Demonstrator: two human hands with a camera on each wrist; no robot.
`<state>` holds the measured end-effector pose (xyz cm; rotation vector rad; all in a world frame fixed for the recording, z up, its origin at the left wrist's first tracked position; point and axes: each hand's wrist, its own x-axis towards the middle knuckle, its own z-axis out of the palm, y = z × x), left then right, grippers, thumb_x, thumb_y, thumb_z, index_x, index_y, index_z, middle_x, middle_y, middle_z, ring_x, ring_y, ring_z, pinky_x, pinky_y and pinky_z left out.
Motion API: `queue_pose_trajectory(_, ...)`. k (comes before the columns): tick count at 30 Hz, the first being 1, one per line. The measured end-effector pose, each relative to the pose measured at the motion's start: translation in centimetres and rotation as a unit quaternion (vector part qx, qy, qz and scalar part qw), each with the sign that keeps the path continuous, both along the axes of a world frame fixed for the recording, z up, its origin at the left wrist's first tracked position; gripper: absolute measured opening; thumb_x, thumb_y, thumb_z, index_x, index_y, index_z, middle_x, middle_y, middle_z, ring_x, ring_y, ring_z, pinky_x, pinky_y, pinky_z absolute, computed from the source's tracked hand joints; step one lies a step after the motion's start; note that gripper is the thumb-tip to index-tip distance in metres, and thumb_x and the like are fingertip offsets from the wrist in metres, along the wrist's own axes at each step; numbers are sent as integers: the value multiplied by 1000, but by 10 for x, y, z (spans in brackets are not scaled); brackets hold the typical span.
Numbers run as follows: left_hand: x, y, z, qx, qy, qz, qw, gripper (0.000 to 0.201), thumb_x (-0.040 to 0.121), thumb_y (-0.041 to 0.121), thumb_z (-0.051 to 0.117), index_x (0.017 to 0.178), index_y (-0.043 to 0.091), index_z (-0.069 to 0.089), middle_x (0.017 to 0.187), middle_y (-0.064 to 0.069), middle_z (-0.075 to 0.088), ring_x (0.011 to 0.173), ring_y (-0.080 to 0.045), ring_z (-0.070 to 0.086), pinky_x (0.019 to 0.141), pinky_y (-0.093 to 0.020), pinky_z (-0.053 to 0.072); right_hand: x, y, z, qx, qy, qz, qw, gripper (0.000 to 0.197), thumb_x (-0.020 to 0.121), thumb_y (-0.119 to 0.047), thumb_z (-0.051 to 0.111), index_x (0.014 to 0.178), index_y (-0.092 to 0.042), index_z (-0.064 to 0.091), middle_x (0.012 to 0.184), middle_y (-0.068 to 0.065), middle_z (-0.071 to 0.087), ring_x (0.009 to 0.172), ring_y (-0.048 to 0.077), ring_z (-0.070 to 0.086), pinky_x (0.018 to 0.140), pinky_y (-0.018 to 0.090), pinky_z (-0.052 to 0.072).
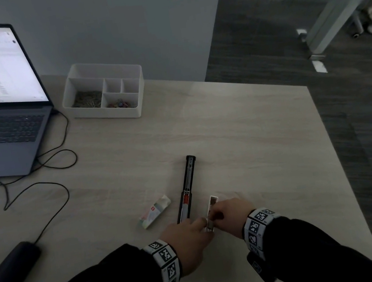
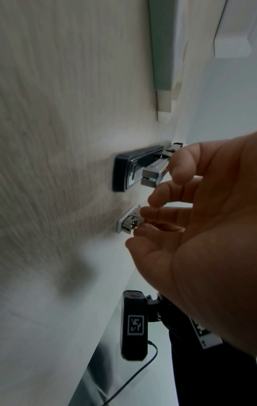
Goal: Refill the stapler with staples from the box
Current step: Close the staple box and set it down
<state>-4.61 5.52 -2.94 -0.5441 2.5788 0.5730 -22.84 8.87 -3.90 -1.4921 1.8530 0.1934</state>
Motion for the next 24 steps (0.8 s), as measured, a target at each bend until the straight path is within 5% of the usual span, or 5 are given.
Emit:
queue_pose_trajectory(14, 3, 2, -4, -7, -5, -26, 1000, 53, 82, 22, 48, 133, 31, 38, 141, -4, 35, 113, -34, 46, 84, -47, 46, 6, 9, -2, -23, 5, 27, 999, 27, 86, -39, 50, 103, -28, 68, 101, 1, 72, 94, 24, 66, 79, 32, 53)
queue_pose_trajectory(18, 4, 2, -3, -10, 2, -25, 1000, 49, 84, 22, 47, 133, 31, 41, 137, -5, 39, 113, -33, 45, 81, -46, 47, -3, 7, -1, -119, -26, -100, 988, 18, 86, -36, 53, 89, -23, 65, 83, -3, 63, 75, 18, 59, 72, 34, 51)
queue_pose_trajectory(20, 4, 3, -3, -9, 2, -26, 1000, 50, 85, 22, 45, 134, 31, 42, 136, -5, 42, 113, -33, 45, 81, -45, 47, -9, 3, 1, -141, -39, -168, 975, 21, 91, -35, 53, 107, -26, 60, 99, -3, 57, 82, 14, 57, 80, 34, 50)
queue_pose_trajectory(22, 3, 2, -2, -11, -3, -29, 1000, 50, 86, 22, 45, 135, 30, 41, 135, -5, 42, 113, -33, 45, 80, -46, 46, -11, -1, 3, -103, -46, -159, 981, 34, 96, -33, 47, 125, -18, 55, 125, 2, 51, 109, 19, 54, 97, 34, 45)
queue_pose_trajectory(24, 2, 2, -1, -12, -8, -30, 999, 50, 87, 24, 45, 136, 30, 40, 136, -6, 42, 114, -33, 45, 81, -46, 46, -8, -4, 4, -82, -63, -146, 984, 32, 98, -31, 46, 120, -14, 61, 126, 6, 56, 117, 24, 53, 101, 35, 43)
